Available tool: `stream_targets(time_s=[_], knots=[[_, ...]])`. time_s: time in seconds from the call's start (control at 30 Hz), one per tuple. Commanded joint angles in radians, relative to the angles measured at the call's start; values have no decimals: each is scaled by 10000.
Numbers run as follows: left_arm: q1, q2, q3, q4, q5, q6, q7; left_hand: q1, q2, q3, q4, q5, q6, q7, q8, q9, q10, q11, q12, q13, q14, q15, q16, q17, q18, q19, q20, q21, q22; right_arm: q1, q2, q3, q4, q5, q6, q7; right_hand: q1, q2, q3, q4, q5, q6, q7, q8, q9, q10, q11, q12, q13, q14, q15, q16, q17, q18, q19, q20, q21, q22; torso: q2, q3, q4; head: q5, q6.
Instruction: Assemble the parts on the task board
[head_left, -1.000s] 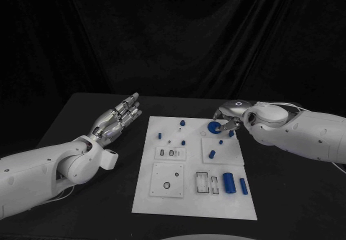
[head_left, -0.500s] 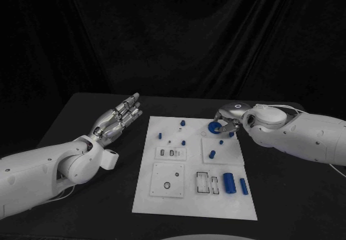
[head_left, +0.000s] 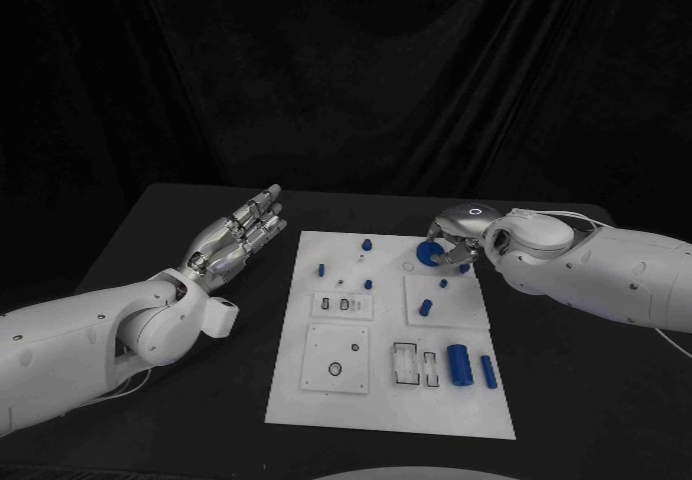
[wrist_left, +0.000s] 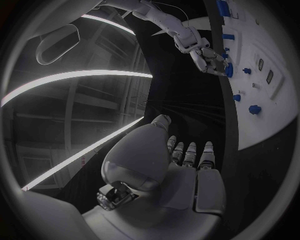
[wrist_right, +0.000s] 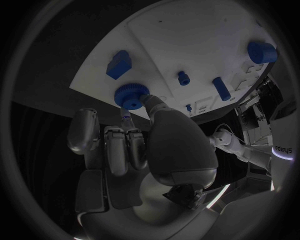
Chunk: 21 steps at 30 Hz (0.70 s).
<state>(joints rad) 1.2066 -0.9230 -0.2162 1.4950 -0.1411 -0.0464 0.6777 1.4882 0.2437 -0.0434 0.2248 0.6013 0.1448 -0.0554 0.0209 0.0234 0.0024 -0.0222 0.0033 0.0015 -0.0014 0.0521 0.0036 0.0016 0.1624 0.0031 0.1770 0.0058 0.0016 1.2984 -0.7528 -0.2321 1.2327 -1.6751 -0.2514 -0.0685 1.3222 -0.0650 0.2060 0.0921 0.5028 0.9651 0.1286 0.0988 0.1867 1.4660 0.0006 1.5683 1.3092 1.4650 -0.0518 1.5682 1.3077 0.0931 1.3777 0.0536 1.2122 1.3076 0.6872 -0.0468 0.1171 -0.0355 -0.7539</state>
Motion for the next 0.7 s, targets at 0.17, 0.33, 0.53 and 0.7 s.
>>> stream_targets(time_s=[0.17,0.33,0.53,0.7], knots=[[-15,-28,8,48,-9,171,575,19,-44,96,-26,68,-29,28,44,-2,-24,117,-33,-15,14,120,-36,-16,167,-31,100,-58,-16,-99,-152,-49,282,-76,-571,217,19,-25,163,-238,69,894,-436,484,1105,1048,106,25,2616,1058,29,26,2631,-104,124,49,154,570,4,3,1,45,51],[-15,-75,8,87,-9,146,553,14,-53,120,-48,70,-16,48,47,0,-24,141,-33,-15,14,169,-36,-16,169,-31,126,-58,-16,49,-251,-43,620,-76,-760,209,-76,-47,154,-185,57,969,-428,507,1210,1048,122,25,2616,1058,51,26,2631,-123,192,73,246,637,3,-5,-4,163,46],[-15,-99,8,103,-8,114,522,12,-57,127,-54,70,-5,51,49,2,-24,145,-33,-15,14,181,-36,-16,170,-31,134,-58,-16,318,-250,-37,1072,-76,-812,191,-159,-63,182,-128,152,1018,-416,483,1265,1048,135,25,2616,1058,64,26,2631,-137,255,90,320,693,5,-3,-9,179,7],[-15,-44,8,75,-8,131,508,12,-57,127,-54,70,-5,51,49,2,-24,145,-33,-15,14,181,-36,-16,170,-31,134,-58,-16,431,19,-31,1289,-76,-748,266,-164,-71,188,-126,156,1012,-409,471,1267,1048,141,25,2616,1058,66,26,2631,-142,270,92,342,708,1,-1,6,125,18]])
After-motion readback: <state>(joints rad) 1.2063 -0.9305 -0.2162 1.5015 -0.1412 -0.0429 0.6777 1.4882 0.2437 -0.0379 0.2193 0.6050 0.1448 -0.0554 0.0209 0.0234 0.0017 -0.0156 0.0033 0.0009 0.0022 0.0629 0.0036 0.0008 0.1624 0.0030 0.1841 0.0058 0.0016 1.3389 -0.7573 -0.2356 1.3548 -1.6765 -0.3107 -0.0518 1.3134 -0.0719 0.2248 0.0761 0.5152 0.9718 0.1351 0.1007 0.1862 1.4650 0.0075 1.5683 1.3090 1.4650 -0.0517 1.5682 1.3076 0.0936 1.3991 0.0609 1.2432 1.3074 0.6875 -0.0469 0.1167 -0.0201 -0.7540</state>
